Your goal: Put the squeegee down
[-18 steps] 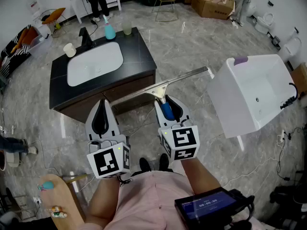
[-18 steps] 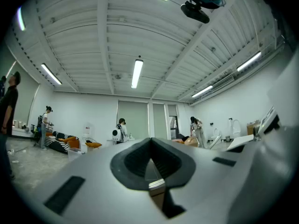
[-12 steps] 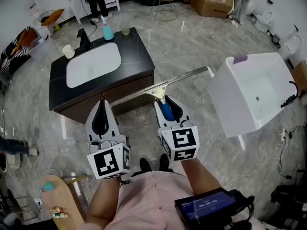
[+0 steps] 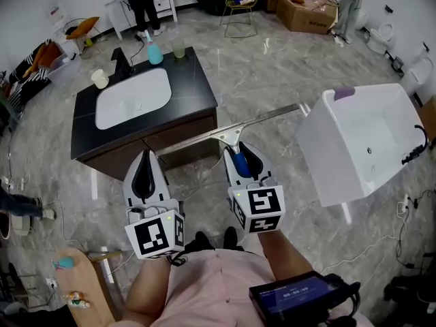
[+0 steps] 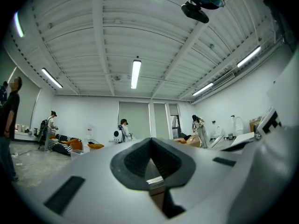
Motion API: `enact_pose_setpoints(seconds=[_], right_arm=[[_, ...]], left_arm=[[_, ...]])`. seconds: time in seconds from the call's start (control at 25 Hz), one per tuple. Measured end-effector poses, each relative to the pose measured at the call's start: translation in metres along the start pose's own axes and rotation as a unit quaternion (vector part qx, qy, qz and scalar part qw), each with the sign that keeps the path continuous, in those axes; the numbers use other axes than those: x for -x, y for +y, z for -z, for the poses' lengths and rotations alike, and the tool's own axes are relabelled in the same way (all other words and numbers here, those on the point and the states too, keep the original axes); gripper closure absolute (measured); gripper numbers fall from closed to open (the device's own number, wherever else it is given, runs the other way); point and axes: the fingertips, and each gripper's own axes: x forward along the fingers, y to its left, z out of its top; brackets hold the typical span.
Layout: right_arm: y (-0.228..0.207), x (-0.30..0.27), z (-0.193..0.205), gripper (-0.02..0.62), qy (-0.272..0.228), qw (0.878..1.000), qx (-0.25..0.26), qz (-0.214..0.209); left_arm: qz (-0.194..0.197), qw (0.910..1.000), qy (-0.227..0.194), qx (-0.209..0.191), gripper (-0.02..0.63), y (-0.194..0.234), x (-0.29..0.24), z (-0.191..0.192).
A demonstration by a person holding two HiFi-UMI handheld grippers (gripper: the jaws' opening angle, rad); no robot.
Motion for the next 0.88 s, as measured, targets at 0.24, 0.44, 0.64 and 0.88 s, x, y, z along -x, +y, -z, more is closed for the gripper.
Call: enact_pose_setpoints(seconds=[0.24, 0.44, 0.64, 0.88], right_arm=[[-0.021, -0.01, 0.007, 0.465, 0.01, 1.0, -0.004, -0.002], [-0.025, -0.034, 0.006, 0.465, 0.015, 1.0, -0.002, -0.003], [-0.027, -0.08, 0.005, 0.465, 0.024, 1.0, 0.004, -0.005], [-0.031, -0.166, 0.019, 0.465, 0.052, 0.999, 0.002, 0.007]], left_arm=[[-0.008, 0.9999, 0.006, -0.01, 0.597, -0.008, -0.01, 0.007], [-0.012, 0.9999, 0.009, -0.005, 0.597, 0.001, -0.029, 0.016], [-0.015, 0.9998, 0.014, 0.005, 0.597, 0.021, -0.066, 0.036], [-0.02, 0.9993, 0.027, 0.015, 0.597, 0.068, -0.143, 0.075]])
